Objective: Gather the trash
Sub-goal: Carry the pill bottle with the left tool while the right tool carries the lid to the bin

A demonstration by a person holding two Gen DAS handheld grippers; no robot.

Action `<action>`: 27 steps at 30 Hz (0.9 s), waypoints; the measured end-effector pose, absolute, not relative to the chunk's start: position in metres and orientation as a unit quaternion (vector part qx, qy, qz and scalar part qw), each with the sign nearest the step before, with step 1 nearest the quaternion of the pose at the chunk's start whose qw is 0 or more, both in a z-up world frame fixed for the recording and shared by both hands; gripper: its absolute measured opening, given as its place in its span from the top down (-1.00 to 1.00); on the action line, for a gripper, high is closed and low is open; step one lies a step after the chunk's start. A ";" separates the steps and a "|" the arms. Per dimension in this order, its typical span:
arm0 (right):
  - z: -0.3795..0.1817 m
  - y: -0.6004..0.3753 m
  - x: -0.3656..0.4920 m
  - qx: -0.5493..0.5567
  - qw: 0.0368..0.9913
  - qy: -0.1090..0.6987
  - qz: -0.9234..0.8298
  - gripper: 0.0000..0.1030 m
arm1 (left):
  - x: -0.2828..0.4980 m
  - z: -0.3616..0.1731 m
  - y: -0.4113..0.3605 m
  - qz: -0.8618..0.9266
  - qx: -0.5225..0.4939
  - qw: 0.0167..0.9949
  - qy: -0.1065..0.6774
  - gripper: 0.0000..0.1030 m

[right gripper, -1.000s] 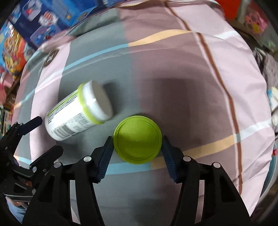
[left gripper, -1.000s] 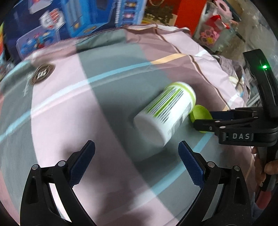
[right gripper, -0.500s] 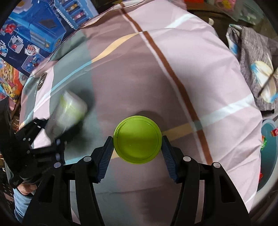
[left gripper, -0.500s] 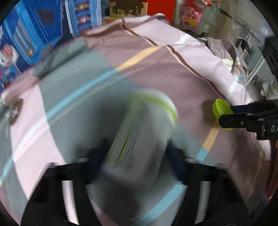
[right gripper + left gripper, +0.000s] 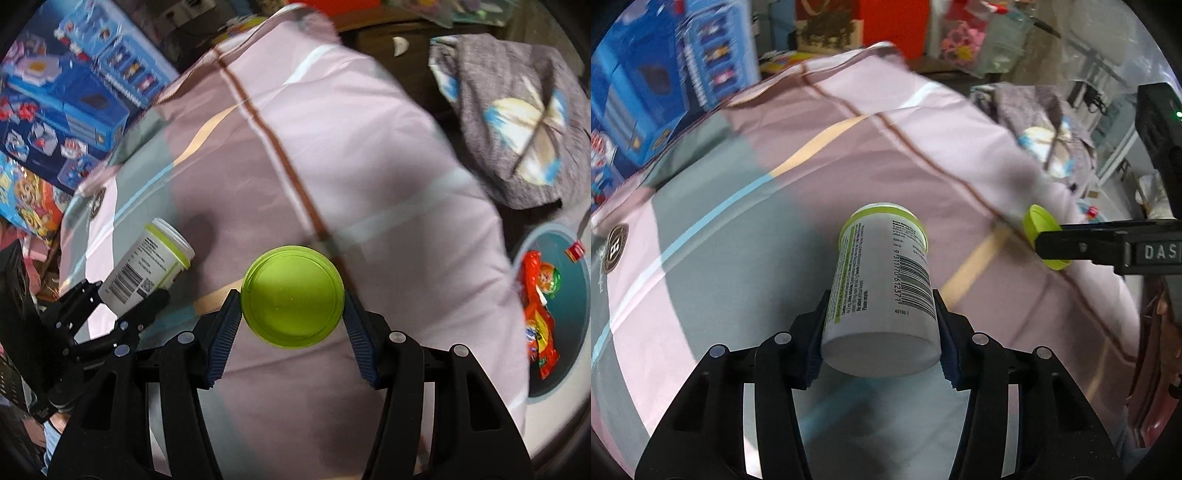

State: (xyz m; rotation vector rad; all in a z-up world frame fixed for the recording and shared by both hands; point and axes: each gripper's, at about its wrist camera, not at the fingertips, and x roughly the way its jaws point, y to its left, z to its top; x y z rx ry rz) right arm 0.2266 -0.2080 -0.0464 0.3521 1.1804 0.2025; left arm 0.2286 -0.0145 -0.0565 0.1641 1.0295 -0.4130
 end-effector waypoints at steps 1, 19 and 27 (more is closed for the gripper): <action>-0.044 -0.217 0.222 0.171 0.814 0.548 0.094 -0.04 | 0.225 -0.053 -0.023 -0.201 0.078 0.847 0.486 0.01; -0.026 -0.389 0.138 0.281 0.834 0.474 0.023 -0.04 | 0.164 -0.017 -0.184 -0.303 0.142 0.822 0.460 0.01; -0.040 -0.459 0.095 0.324 0.828 0.458 -0.016 -0.04 | 0.141 -0.017 -0.258 -0.342 0.170 0.801 0.460 0.01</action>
